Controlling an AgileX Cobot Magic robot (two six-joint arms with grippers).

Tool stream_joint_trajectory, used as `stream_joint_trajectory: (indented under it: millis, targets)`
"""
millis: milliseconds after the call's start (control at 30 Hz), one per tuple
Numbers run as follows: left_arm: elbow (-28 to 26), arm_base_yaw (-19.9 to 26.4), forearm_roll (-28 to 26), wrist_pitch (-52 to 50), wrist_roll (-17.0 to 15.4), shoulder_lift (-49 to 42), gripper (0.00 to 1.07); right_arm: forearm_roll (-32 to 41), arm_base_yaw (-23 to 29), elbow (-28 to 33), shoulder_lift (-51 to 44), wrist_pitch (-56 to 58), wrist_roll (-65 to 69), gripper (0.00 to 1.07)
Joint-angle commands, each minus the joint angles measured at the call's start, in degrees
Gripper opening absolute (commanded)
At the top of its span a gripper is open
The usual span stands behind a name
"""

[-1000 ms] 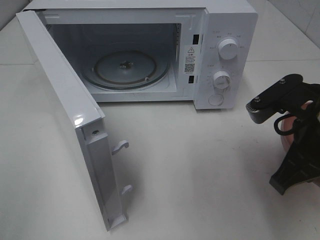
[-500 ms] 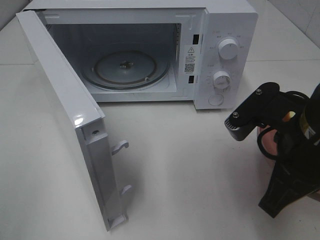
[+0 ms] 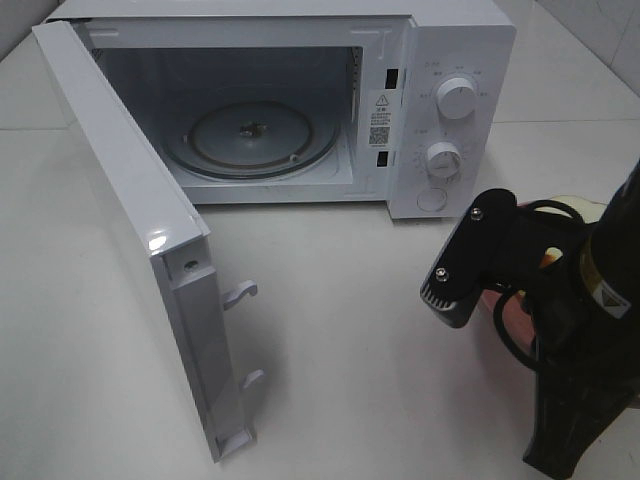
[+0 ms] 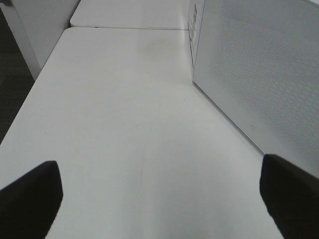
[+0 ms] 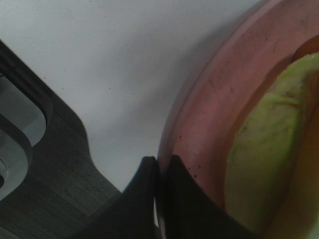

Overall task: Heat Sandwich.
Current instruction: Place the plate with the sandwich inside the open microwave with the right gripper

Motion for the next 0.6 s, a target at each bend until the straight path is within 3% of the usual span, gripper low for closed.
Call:
stream_joint_trajectory:
  millis: [33,600]
  targets:
    - [0.11,0.06,0.00,-0.06,0.00,-1.66,1.03,-1.43,1.20,0.17,-0.40,-0.86,-3.78,0.00]
    - [0.11,0.06,0.00,-0.06,0.00,-1.66,1.03,-1.38,1.66,0.17,-0.40,-7.79,-23.66,0.00]
